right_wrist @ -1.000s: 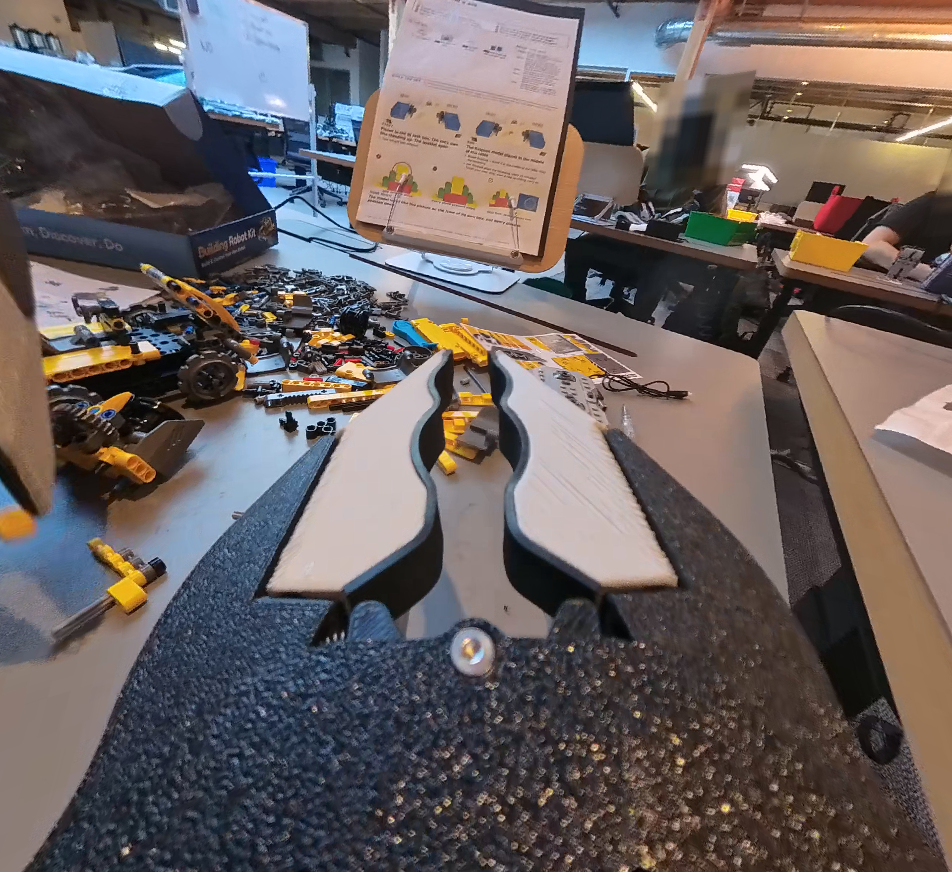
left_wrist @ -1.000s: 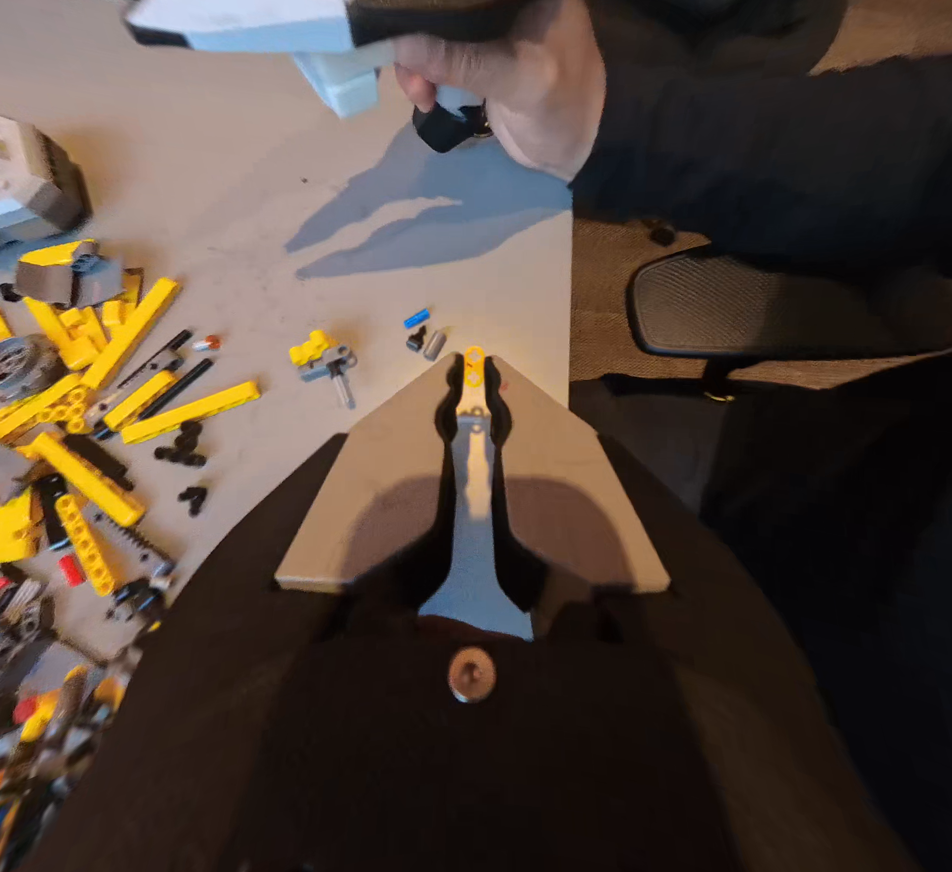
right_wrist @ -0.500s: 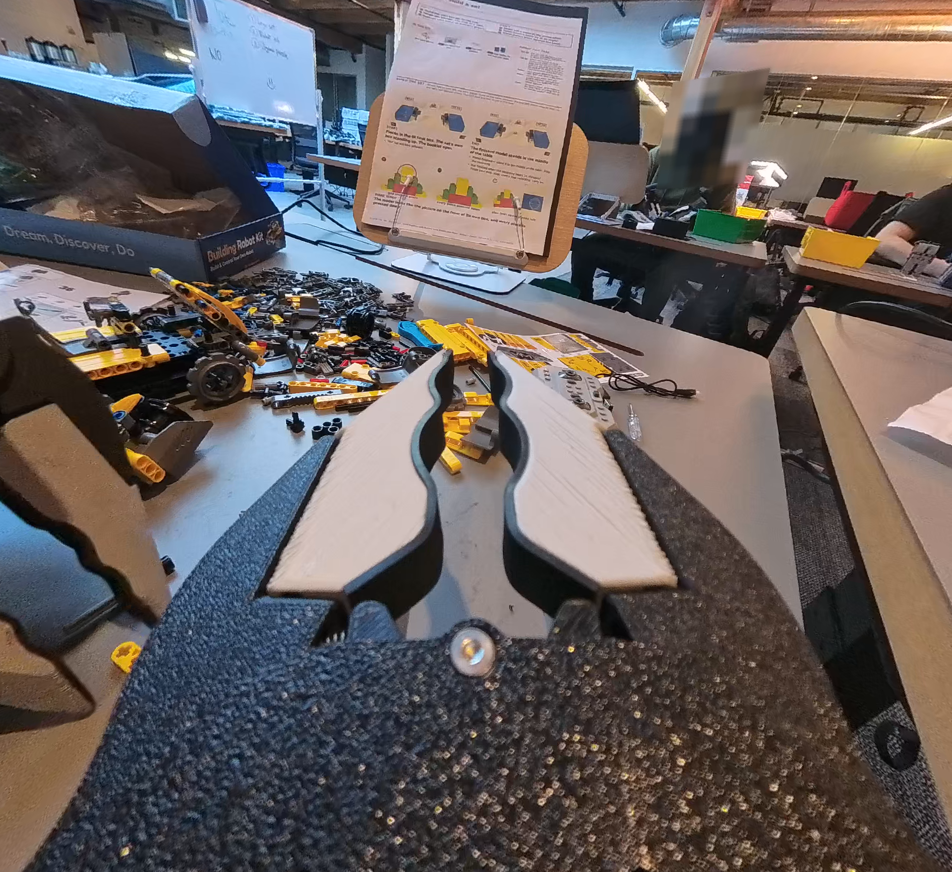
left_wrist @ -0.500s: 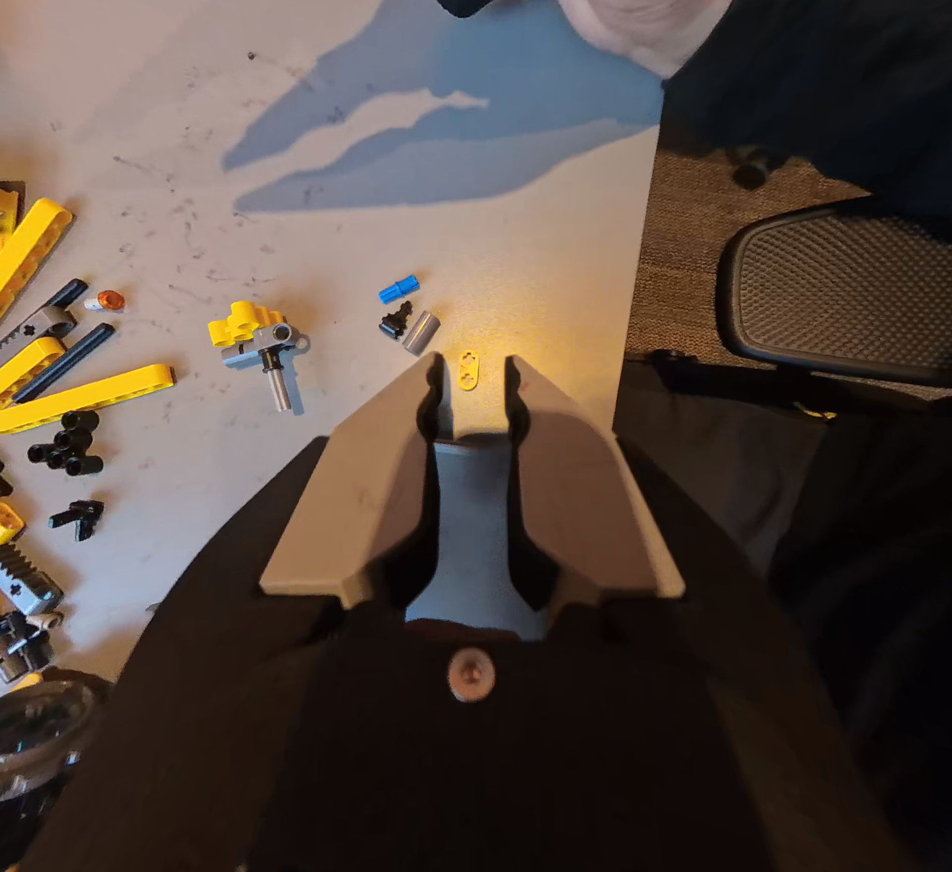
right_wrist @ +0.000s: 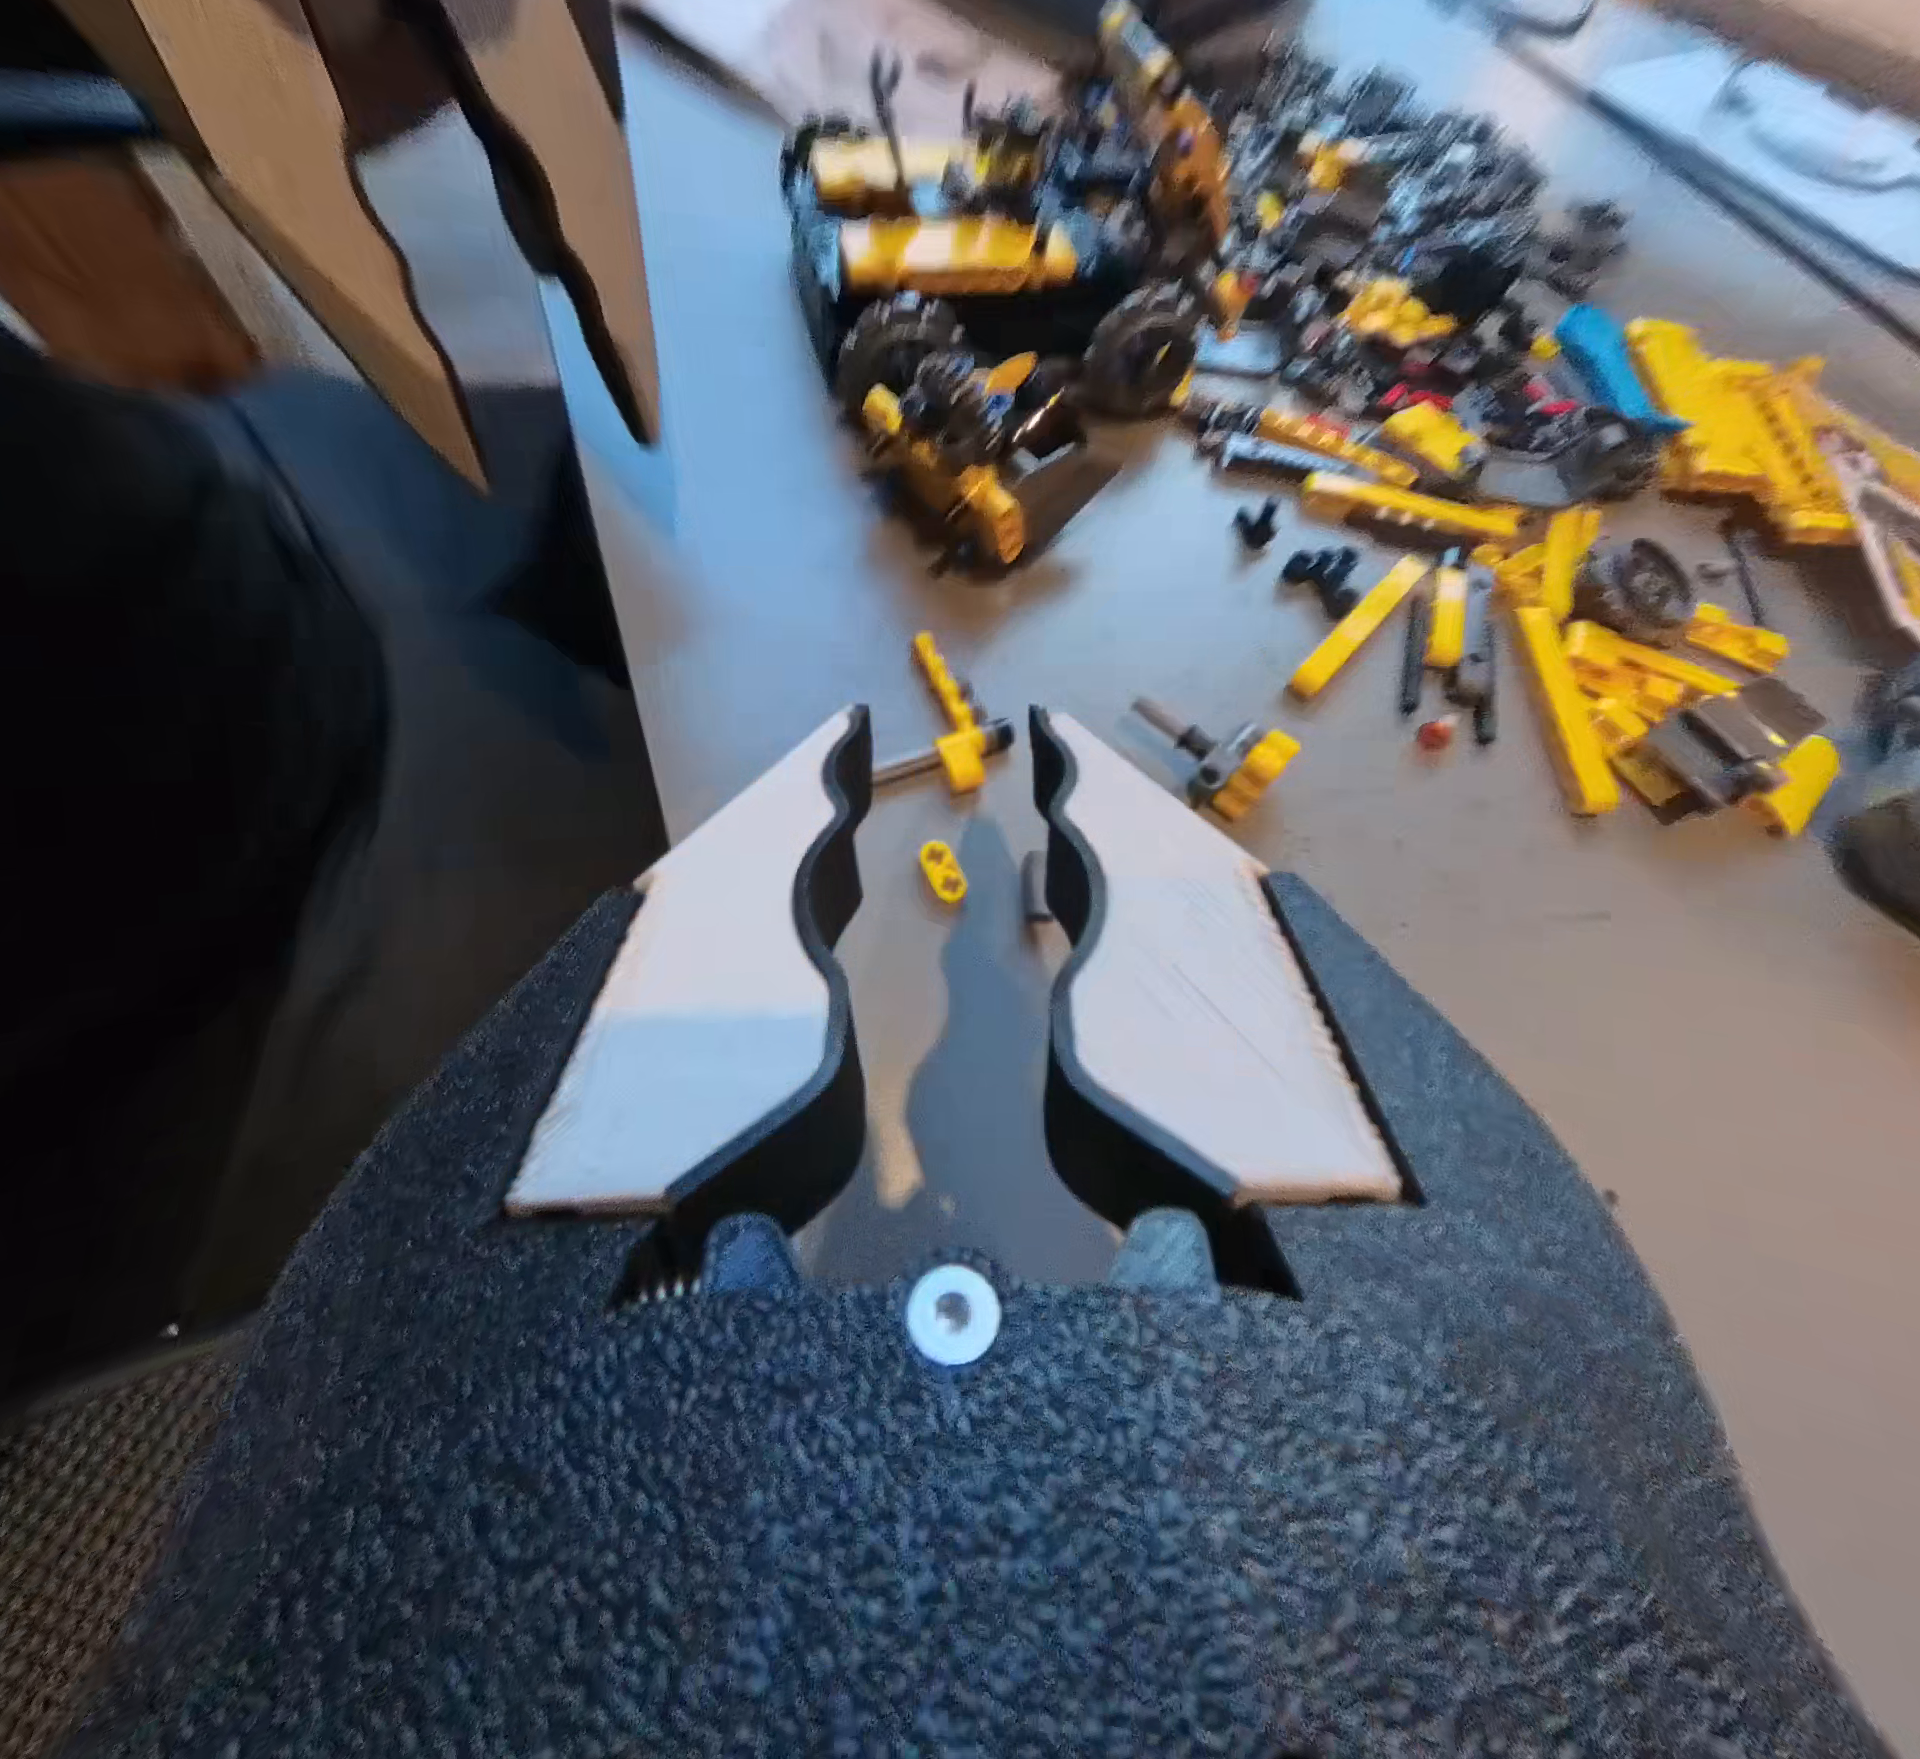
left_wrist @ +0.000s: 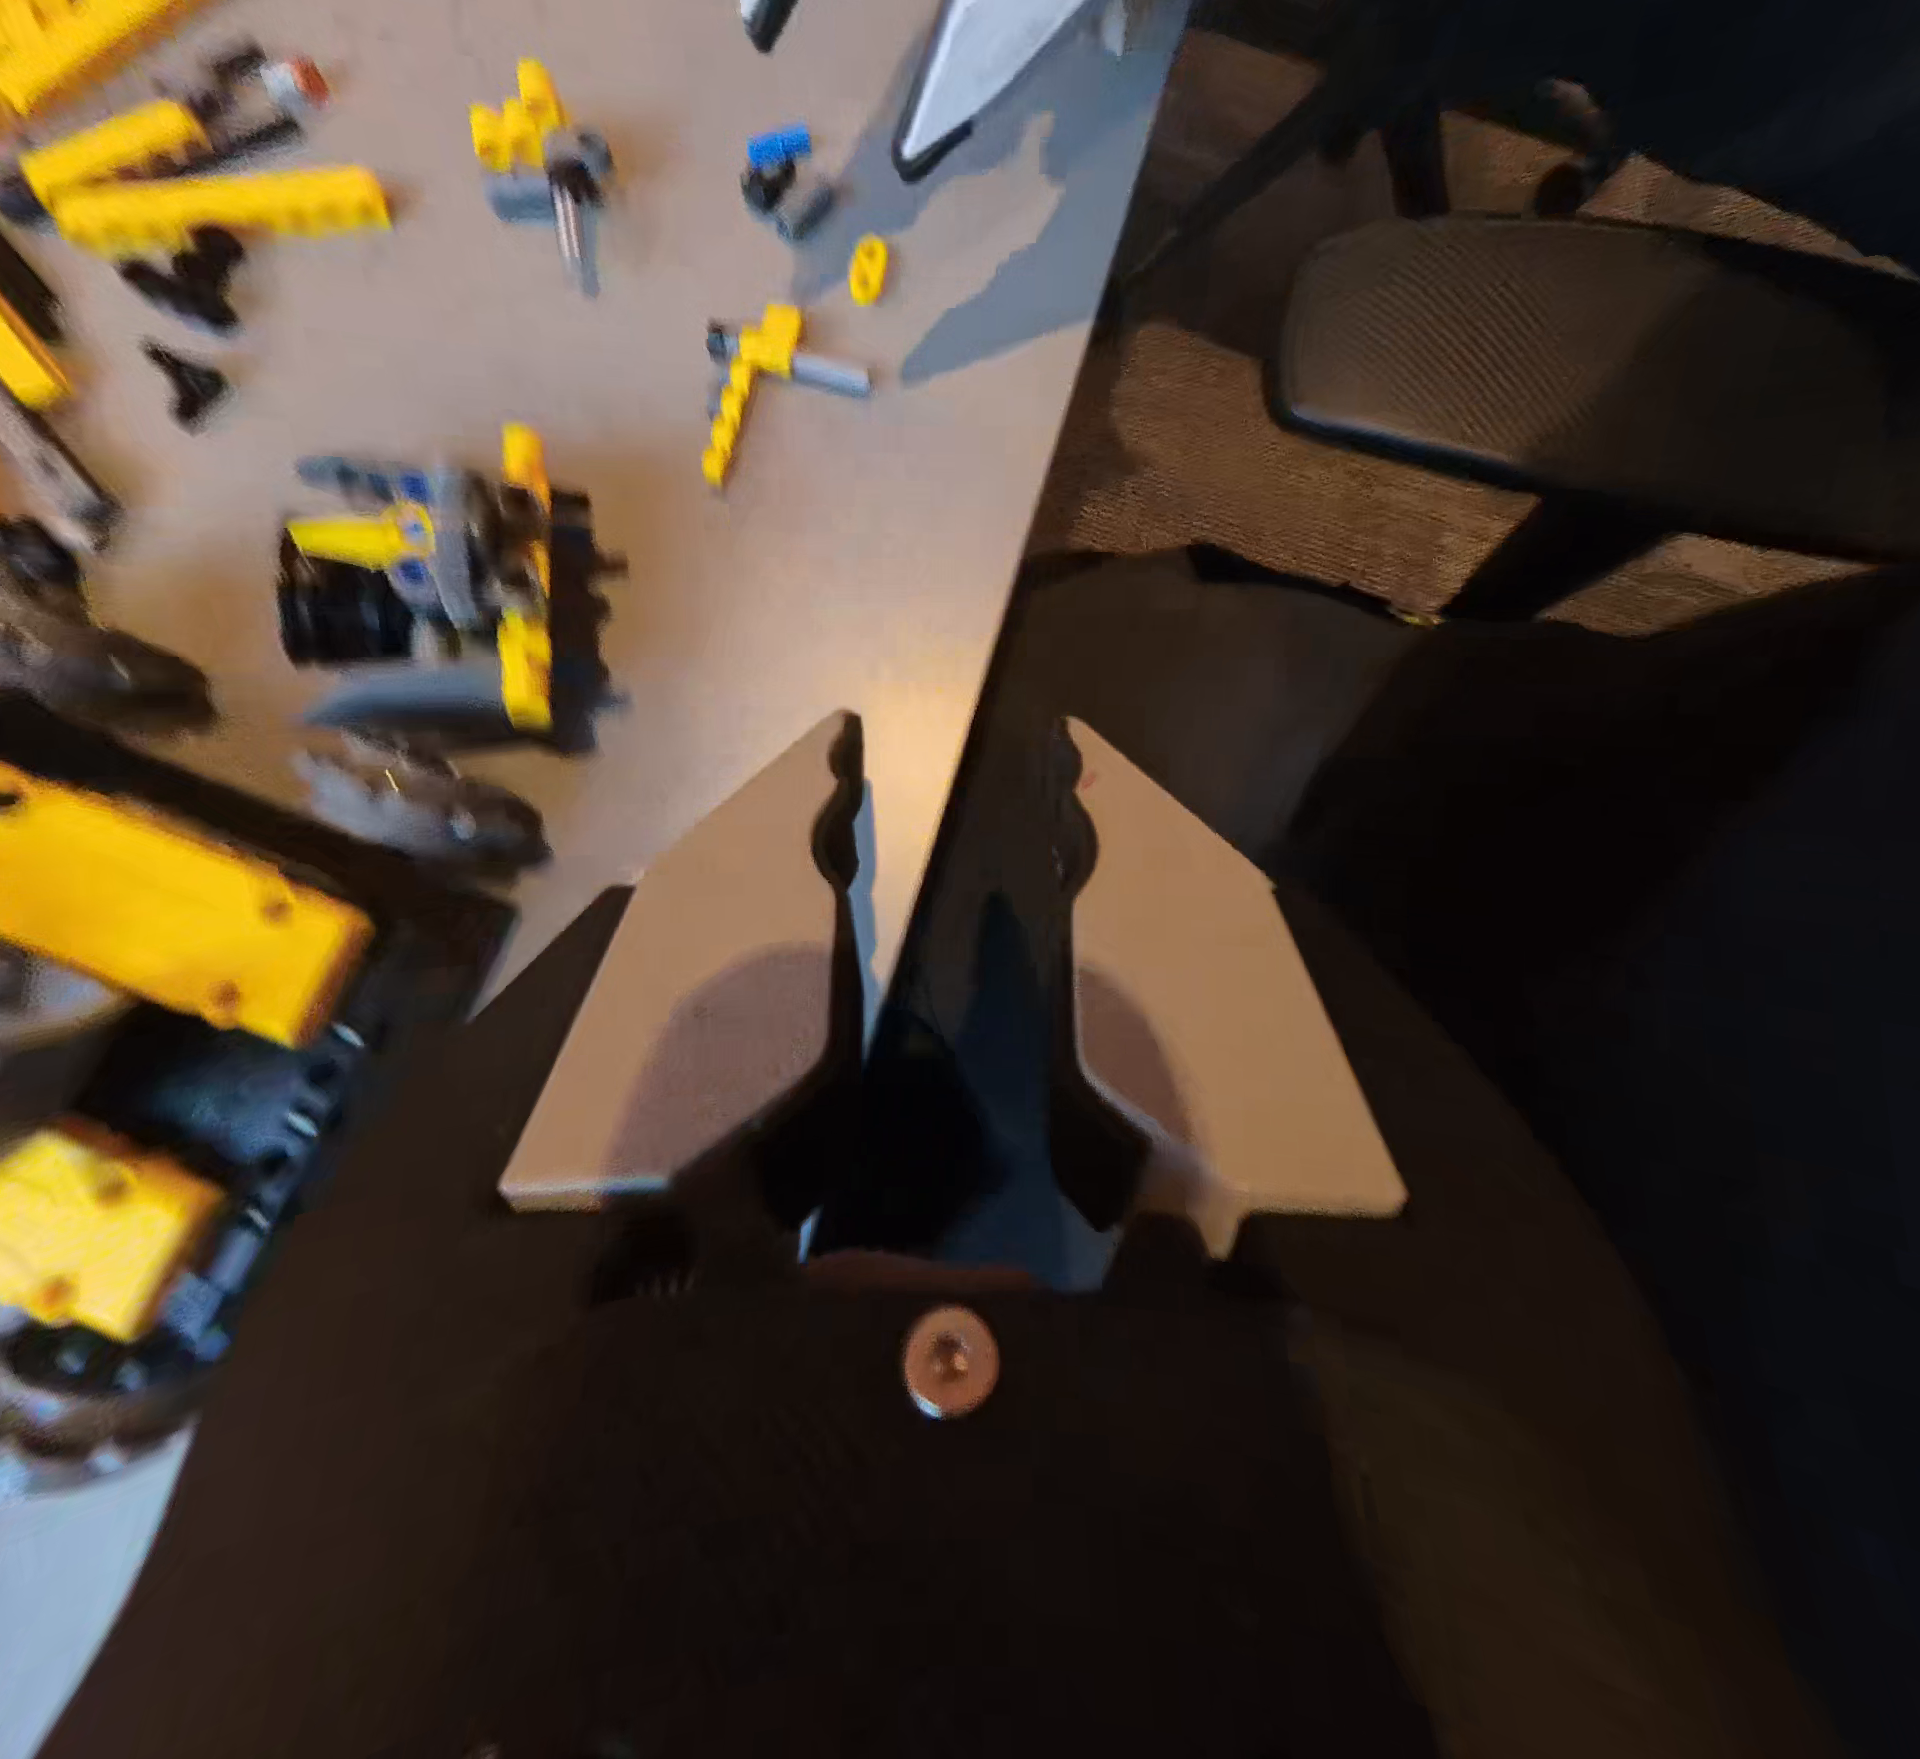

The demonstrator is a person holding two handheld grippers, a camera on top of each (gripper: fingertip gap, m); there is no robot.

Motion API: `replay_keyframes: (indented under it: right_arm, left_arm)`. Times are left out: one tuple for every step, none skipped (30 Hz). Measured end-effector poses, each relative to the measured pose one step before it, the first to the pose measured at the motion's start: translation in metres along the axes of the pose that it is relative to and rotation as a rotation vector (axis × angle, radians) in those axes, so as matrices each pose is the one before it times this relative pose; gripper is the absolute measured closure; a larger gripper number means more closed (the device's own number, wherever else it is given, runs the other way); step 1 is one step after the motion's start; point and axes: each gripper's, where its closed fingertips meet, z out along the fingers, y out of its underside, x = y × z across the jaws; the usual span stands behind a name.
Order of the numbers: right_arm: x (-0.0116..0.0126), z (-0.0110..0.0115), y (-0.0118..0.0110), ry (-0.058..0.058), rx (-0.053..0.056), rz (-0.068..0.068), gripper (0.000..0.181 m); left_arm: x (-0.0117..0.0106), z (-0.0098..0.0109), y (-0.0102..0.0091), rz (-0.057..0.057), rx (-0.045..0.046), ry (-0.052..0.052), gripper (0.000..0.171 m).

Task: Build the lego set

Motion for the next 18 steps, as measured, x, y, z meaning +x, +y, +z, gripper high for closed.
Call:
replay_keyframes:
  right_arm:
    - [-0.00396, 0.00639, 0.00587, -0.0008, -0.0495, -0.0313, 0.153]
    - [-0.00225, 0.00628, 0.00369, -0.0017, -0.0398, -0.0306, 0.156]
    - [-0.00055, 0.00614, 0.00236, -0.0027, -0.0333, -0.0252, 0.156]
    - [0.00035, 0.00584, 0.00128, -0.0054, -0.0302, -0.02, 0.156]
    - [0.00052, 0.00531, 0.00056, -0.0089, -0.0277, -0.0184, 0.158]
    - [0.00047, 0.00532, 0.00053, -0.0114, -0.0277, -0.0213, 0.161]
    - [-0.00102, 0.0058, 0.00134, -0.0212, -0.0313, -0.0234, 0.165]
    - [0.00001, 0.00647, 0.00225, -0.0184, -0.0355, -0.0197, 0.168]
    - [0.00364, 0.0063, 0.00101, 0.0016, -0.0265, -0.0143, 0.167]
    - [0.00421, 0.00441, -0.00351, 0.0022, 0.0021, -0.008, 0.17]
    - [0.00316, 0.00384, -0.00369, -0.0114, 0.004, 0.0004, 0.173]
    - [0.00434, 0.00362, -0.00262, -0.0057, -0.0025, 0.0019, 0.175]
    - [0.00645, 0.00342, -0.00183, 0.0099, -0.0075, -0.0027, 0.177]
    - [0.00633, 0.00303, -0.00135, 0.0149, -0.0112, -0.0046, 0.177]
    - [0.00454, 0.00184, -0.00174, 0.0091, -0.0105, -0.0026, 0.177]
    - [0.00335, 0.00009, -0.0027, 0.0081, -0.0031, 0.0021, 0.174]
    - [0.00126, -0.00266, -0.00342, 0.0008, 0.0058, 0.0071, 0.171]
    - [0.00069, -0.00541, -0.0031, 0.0033, 0.0126, 0.0109, 0.17]
  left_arm:
    - [0.00209, -0.00239, 0.0113, -0.0245, -0.00447, 0.0132, 0.136]
    - [0.00085, -0.00143, 0.00942, -0.0286, 0.00229, 0.0078, 0.136]
    - [0.00125, -0.00113, 0.00737, -0.0299, 0.0086, 0.0108, 0.137]
    - [0.00203, -0.00129, 0.00568, -0.0305, 0.00898, 0.0154, 0.137]
    - [0.00182, -0.00165, 0.00426, -0.0255, 0.00981, 0.0118, 0.137]
    - [0.00179, -0.0017, 0.00334, -0.0136, 0.00896, 0.0077, 0.137]
    - [0.00121, -0.00168, 0.00336, -0.0034, 0.00373, 0.0011, 0.137]
    - [-0.00004, -0.00128, 0.00347, 0.0016, 0.00051, -0.0064, 0.137]
    - [-0.00022, -0.00101, 0.00356, 0.001, -0.00283, -0.0051, 0.137]
    - [0.00009, -0.00054, 0.00327, -0.0025, -0.00397, -0.0009, 0.137]
    - [-0.00023, -0.00069, 0.00214, -0.0045, 0.00251, -0.001, 0.137]
    - [0.00037, -0.00076, 0.00118, -0.0054, 0.00646, 0.003, 0.137]
    - [0.00071, -0.00071, 0.00103, -0.0061, 0.00486, 0.0057, 0.137]
    - [0.00063, -0.00081, 0.00062, -0.0036, 0.00573, 0.0031, 0.137]
    - [0.00003, -0.00076, 0.0002, 0.0001, 0.0077, -0.001, 0.137]
    - [-0.00039, -0.0006, 0.00058, 0.0007, 0.00529, -0.0028, 0.137]
    - [-0.00031, -0.00043, 0.00127, -0.001, 0.00015, -0.0018, 0.137]
    - [-0.00071, -0.00055, 0.00096, -0.0015, 0.00406, -0.0044, 0.137]
